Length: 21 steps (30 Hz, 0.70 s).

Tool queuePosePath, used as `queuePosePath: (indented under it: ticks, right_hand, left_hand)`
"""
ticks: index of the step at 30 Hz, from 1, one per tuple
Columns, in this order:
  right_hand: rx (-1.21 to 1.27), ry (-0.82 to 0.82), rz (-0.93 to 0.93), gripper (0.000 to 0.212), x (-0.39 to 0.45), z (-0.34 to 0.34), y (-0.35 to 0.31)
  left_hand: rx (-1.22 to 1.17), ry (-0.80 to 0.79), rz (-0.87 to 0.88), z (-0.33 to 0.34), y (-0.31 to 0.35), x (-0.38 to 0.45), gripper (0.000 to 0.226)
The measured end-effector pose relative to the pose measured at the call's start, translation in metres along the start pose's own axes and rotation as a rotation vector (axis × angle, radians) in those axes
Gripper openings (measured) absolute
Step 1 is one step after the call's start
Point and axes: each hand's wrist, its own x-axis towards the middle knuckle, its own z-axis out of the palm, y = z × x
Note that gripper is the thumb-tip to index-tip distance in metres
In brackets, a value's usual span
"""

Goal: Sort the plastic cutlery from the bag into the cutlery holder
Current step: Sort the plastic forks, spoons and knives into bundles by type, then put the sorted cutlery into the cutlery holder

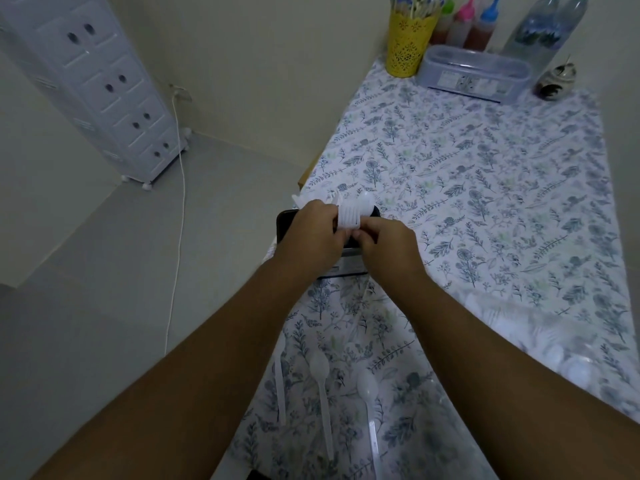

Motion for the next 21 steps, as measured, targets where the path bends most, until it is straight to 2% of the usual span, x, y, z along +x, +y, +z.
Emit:
queuePosePath:
  ticks: [4,7,10,13,17,21]
  right_hand:
    - [-0.038,0.051,0.020,0.014,0.005,-0.002,-0.005]
    - [0.005,0.103,0.068,0.014,0.005,-0.006,-0.009]
    - [0.007,0.099,0.070,0.013,-0.005,-0.011,-0.011]
    - [-0.008,0.080,0.047,0.013,-0.025,-0.011,-0.010]
    - [-0.033,0.017,0.034,0.014,-0.057,-0.003,-0.002]
    - [-0.088,-0.107,0.088,0.015,-0.095,0.011,0.017]
  left_hand:
    - [0.089,0.017,-0.067,-0.002,-0.001,0.004,0.023]
    - [0.107,0.096,-0.073,-0.005,-0.003,0.006,0.025]
    - [0.035,0.183,-0.007,-0.013,0.000,-0.006,0.026]
    - [-0.079,0.251,0.105,-0.018,0.008,-0.035,0.018]
    - [-0.159,0.196,0.099,0.005,0.001,-0.078,0.016]
    - [-0.140,0.106,-0.081,0.032,-0.029,-0.120,0.009]
